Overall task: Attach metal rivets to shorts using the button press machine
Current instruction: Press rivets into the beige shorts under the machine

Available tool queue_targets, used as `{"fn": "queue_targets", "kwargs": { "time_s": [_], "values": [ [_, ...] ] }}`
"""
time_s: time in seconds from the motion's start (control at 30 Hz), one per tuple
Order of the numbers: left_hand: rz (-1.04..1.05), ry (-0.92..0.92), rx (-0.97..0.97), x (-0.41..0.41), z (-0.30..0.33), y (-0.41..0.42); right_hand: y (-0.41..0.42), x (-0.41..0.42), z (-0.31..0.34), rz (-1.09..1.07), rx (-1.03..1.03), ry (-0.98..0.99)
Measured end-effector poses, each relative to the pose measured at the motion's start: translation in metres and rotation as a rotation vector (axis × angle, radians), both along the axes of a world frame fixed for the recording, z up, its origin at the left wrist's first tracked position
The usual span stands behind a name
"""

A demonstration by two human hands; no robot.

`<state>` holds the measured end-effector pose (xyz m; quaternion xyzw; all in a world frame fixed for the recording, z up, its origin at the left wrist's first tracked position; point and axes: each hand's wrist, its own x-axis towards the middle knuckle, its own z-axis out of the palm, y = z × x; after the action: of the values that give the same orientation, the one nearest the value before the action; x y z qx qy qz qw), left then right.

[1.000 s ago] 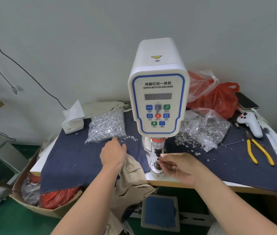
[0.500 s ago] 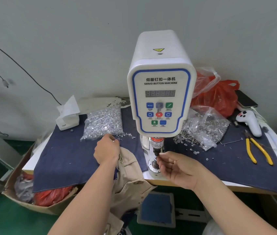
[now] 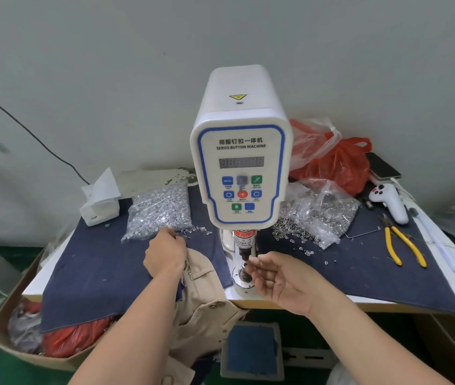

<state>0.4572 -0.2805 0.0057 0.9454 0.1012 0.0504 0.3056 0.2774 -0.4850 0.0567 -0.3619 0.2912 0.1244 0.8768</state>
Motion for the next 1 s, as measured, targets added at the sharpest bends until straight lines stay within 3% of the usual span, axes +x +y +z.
{"fn": "queue_targets", "kwargs": {
  "time_s": [0.67, 0.87, 1.0],
  "values": [
    [0.01, 0.03, -0.043, 0.0, 0.006, 0.002, -0.03, -0.025, -0.018, -0.133, -0.051, 0.045],
    [0.035, 0.037, -0.134, -0.006, 0.008, 0.005, -0.029, -0.021, -0.017, -0.121, -0.061, 0.036],
    [0.005, 0.055, -0.273, -0.007, 0.01, 0.016, -0.028, -0.017, -0.018, -0.11, -0.213, 0.024]
  ]
}}
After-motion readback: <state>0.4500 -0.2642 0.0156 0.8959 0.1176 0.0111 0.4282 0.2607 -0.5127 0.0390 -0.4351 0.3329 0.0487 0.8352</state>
